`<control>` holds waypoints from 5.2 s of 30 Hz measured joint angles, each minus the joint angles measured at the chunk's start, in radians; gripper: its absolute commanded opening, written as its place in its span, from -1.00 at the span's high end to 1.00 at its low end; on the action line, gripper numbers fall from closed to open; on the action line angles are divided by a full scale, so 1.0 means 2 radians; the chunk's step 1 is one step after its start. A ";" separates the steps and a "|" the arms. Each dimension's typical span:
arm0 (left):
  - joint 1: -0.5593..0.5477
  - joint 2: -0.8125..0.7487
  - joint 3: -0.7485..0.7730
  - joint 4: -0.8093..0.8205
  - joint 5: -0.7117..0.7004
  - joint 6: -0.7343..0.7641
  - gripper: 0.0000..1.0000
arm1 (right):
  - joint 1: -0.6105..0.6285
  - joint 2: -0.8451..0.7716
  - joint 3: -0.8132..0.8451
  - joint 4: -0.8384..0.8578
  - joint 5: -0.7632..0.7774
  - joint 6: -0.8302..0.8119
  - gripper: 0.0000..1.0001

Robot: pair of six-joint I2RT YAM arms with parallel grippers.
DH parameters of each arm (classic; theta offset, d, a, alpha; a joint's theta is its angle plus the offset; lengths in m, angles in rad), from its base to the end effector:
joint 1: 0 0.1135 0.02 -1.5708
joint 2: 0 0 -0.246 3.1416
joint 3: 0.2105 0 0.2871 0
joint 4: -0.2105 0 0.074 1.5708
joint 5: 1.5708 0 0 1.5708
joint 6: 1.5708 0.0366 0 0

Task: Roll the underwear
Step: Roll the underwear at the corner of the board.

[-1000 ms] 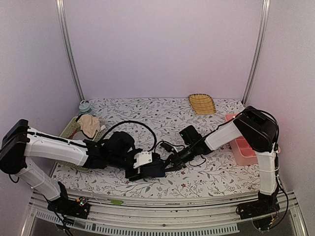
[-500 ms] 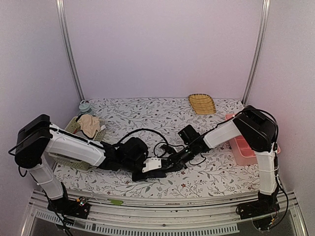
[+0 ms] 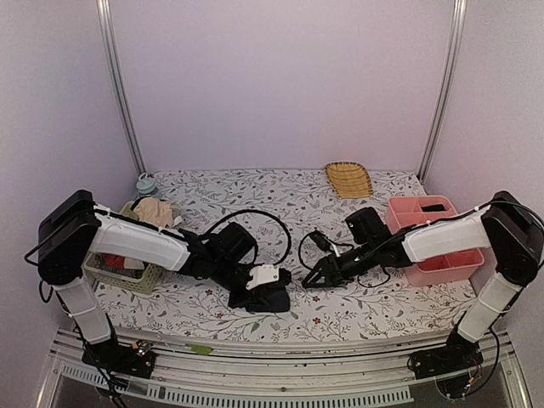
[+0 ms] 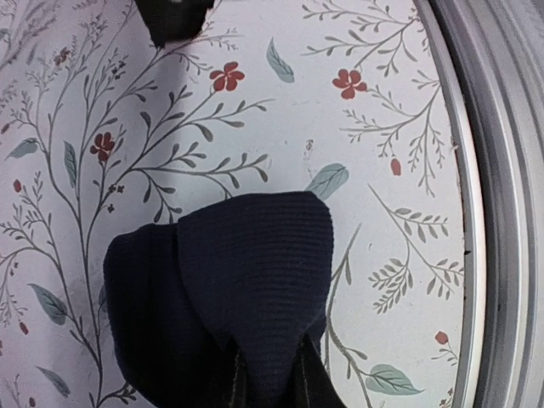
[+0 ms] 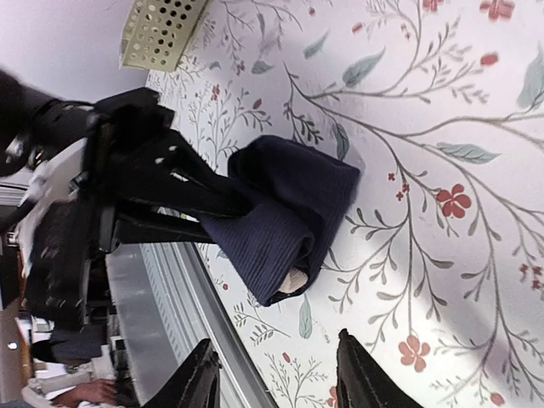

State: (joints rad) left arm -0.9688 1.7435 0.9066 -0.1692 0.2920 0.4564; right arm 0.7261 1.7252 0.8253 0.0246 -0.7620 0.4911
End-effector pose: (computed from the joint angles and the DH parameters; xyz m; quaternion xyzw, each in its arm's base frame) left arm 0.1913 -0.2971 0.0954 0.6519 0.6925 -0.2050 0.2312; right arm 0.2403 0.2471 0.0968 -0.2281 0.8519 0.4677 0.0597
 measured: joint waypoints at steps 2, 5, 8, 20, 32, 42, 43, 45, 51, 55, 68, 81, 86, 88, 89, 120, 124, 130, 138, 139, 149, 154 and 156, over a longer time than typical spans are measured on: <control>0.017 0.020 0.024 -0.021 0.037 0.001 1.00 | 0.000 -0.051 -0.026 0.006 0.020 -0.027 0.00; 0.045 0.047 0.052 -0.051 0.100 0.003 1.00 | 0.001 -0.118 -0.056 0.016 0.050 -0.065 -0.03; 0.064 0.070 0.073 -0.075 0.146 0.007 1.00 | 0.008 -0.176 -0.080 0.024 0.082 -0.109 -0.05; 0.106 0.165 0.159 -0.174 0.288 0.033 0.96 | 0.107 -0.176 -0.084 0.027 0.177 -0.257 -0.07; 0.108 0.180 0.173 -0.189 0.308 0.039 0.89 | 0.164 -0.046 -0.028 0.048 0.230 -0.344 -0.10; 0.109 0.180 0.172 -0.190 0.309 0.039 0.85 | 0.173 0.032 0.027 0.059 0.251 -0.382 0.00; 0.110 0.180 0.172 -0.190 0.309 0.039 0.84 | 0.173 0.038 0.032 0.059 0.253 -0.385 0.00; 0.111 0.180 0.172 -0.192 0.309 0.039 0.84 | 0.173 0.046 0.038 0.060 0.258 -0.390 0.01; 0.112 0.180 0.172 -0.191 0.309 0.039 0.83 | 0.173 0.059 0.043 0.067 0.271 -0.395 -0.04; 0.112 0.180 0.171 -0.191 0.310 0.039 0.82 | 0.174 0.057 0.043 0.062 0.283 -0.396 -0.06; 0.118 0.184 0.174 -0.193 0.316 0.041 0.77 | 0.174 0.034 0.034 0.014 0.298 -0.396 0.13; 0.137 0.117 0.106 -0.148 0.264 0.006 -0.10 | 0.164 0.058 0.060 -0.002 0.262 -0.379 1.00; 0.158 -0.015 0.023 -0.067 0.176 -0.011 -0.14 | 0.143 0.083 0.096 -0.037 0.203 -0.346 1.00; 0.161 -0.067 -0.006 -0.028 0.153 -0.014 -0.14 | 0.135 0.097 0.115 -0.052 0.178 -0.332 1.00; 0.159 -0.085 -0.016 -0.013 0.145 -0.014 -0.14 | 0.131 0.105 0.127 -0.060 0.163 -0.322 1.00; 0.000 -0.124 -0.143 0.115 -0.052 0.086 -0.05 | 0.079 0.222 0.270 -0.225 -0.068 -0.186 1.00; -0.002 -0.101 -0.134 0.115 -0.053 0.100 0.21 | 0.076 0.228 0.272 -0.226 -0.083 -0.187 1.00; -0.004 -0.072 -0.104 0.085 -0.050 0.116 0.76 | 0.073 0.228 0.270 -0.227 -0.087 -0.186 0.76; -0.005 -0.060 -0.076 0.050 -0.032 0.107 0.91 | 0.058 0.143 0.163 -0.153 -0.032 -0.157 -0.01; -0.004 -0.060 -0.075 0.045 -0.030 0.104 0.91 | 0.052 0.119 0.134 -0.139 -0.012 -0.152 -0.10; 0.017 -0.019 -0.016 -0.018 0.032 0.090 0.91 | 0.069 -0.106 -0.016 -0.030 0.154 -0.137 -0.31; 0.036 0.010 0.024 -0.059 0.076 0.086 0.90 | 0.158 -0.116 -0.017 -0.035 0.231 -0.174 -0.29; 0.049 0.023 0.039 -0.076 0.100 0.083 0.90 | 0.184 -0.117 -0.017 -0.038 0.256 -0.186 -0.31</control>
State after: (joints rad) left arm -0.8711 1.7897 0.9852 -0.3210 0.4915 0.6228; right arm 1.0946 1.4918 0.7914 -0.0505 -0.2501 0.1188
